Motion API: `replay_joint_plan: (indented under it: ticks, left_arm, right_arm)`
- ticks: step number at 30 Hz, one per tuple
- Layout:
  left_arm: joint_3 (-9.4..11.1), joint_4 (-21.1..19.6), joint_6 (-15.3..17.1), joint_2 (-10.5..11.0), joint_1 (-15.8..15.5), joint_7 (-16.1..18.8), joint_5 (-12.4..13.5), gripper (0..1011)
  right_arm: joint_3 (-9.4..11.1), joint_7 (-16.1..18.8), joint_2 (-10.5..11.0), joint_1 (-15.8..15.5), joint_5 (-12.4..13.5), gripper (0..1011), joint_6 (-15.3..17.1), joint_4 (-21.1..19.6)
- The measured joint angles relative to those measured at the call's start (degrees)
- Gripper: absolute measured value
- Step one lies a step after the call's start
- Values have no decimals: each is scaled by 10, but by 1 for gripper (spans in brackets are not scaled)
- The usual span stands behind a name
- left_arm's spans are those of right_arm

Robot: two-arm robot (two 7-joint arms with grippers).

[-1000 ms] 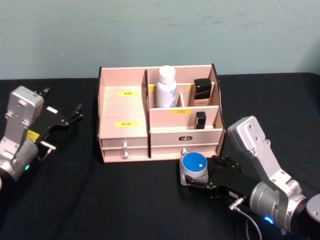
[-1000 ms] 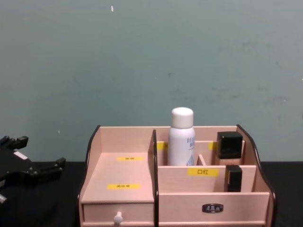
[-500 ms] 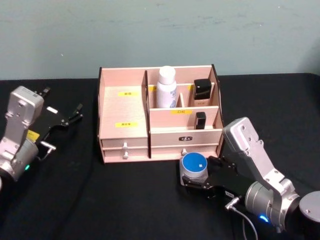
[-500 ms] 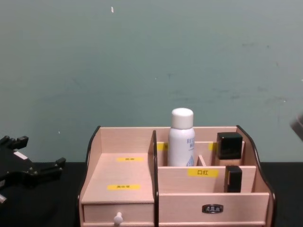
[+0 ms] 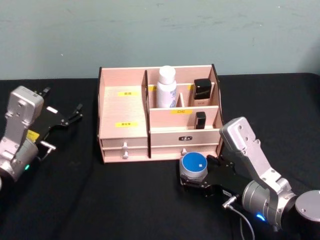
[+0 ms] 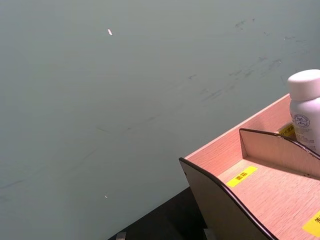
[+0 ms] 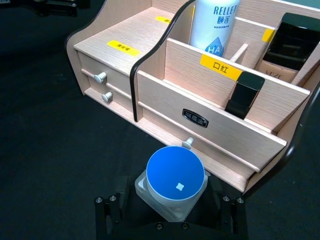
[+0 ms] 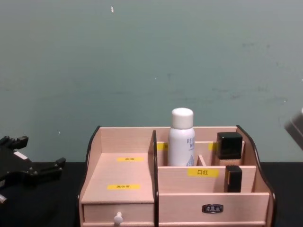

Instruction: Pick up the facial cleanser and watermelon frost from the table and place them into the tiered storage box.

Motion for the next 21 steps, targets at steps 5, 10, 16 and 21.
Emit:
replay_joint_plan:
  ticks: [5,10,16,21]
  left_arm:
    - [0,0,0,0,0,0,0,1001]
    - [0,0,0,0,0,0,0,1001]
    - [0,0,0,0,0,0,0,1001]
    - [0,0,0,0,0,0,0,1001]
  right_arm:
    - [2,4,-6,3,-5,1000,0,6]
    - [3,8,-12,8,-9,1000,-1,14]
    - [3,13,-18,16,-13,1000,-3,25]
    - [4,16,-21,20,-16,1000,-5,30]
